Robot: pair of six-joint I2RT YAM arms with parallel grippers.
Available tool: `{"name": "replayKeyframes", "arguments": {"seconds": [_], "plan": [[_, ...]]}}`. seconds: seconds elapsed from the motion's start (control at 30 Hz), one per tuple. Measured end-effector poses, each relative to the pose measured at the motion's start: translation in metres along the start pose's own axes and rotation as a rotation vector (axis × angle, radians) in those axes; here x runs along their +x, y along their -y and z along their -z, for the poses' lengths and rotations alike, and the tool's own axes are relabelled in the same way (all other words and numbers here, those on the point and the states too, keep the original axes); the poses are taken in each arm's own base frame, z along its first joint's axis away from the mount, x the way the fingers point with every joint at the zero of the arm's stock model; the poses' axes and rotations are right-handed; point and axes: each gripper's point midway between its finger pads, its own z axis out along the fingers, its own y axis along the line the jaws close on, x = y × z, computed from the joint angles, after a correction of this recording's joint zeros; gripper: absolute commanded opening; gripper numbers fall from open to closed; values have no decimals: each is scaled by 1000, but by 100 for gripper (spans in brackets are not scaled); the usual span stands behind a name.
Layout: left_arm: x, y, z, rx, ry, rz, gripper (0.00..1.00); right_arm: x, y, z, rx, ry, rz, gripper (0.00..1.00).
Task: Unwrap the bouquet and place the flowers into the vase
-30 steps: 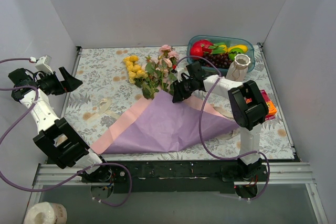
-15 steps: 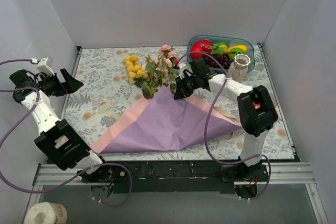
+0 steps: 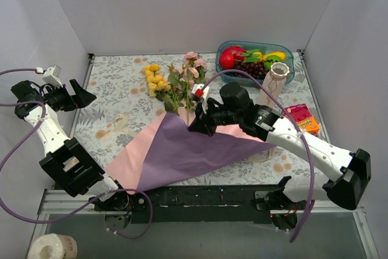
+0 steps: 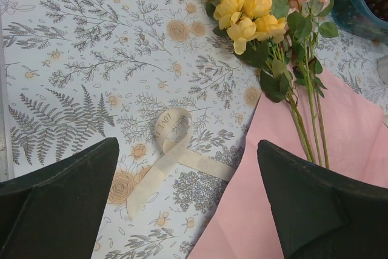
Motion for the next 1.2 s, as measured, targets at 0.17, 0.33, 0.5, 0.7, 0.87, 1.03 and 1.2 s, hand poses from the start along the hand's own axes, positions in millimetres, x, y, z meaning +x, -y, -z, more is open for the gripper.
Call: {"name": "replayKeyframes", "arguments": {"seconds": [0.17,0.33,0.5,0.7,0.87,1.03,1.2], "plan": [[0,0,0,1,-1,2,98,14,-56,15,-40,-7,12,32],[1,1,0,2,-2,4,98,25,-99,40,-75,-12,0,53],[1,0,0,1,-2,4,98,53,-137,60,-134,-70,-48,60],[0,1,0,1,-1,6,98,56,-177,89,-266,-58,-118,59],[-3,1,1,0,3,6,98,52,-186,109,-301,-33,-155,61],[-3,1,1,0,3,5,98,21,-190,127,-291,-11,-130,62],[-2,1,1,0,1,1,98,-58,-194,154,-261,176,-36,76]]}}
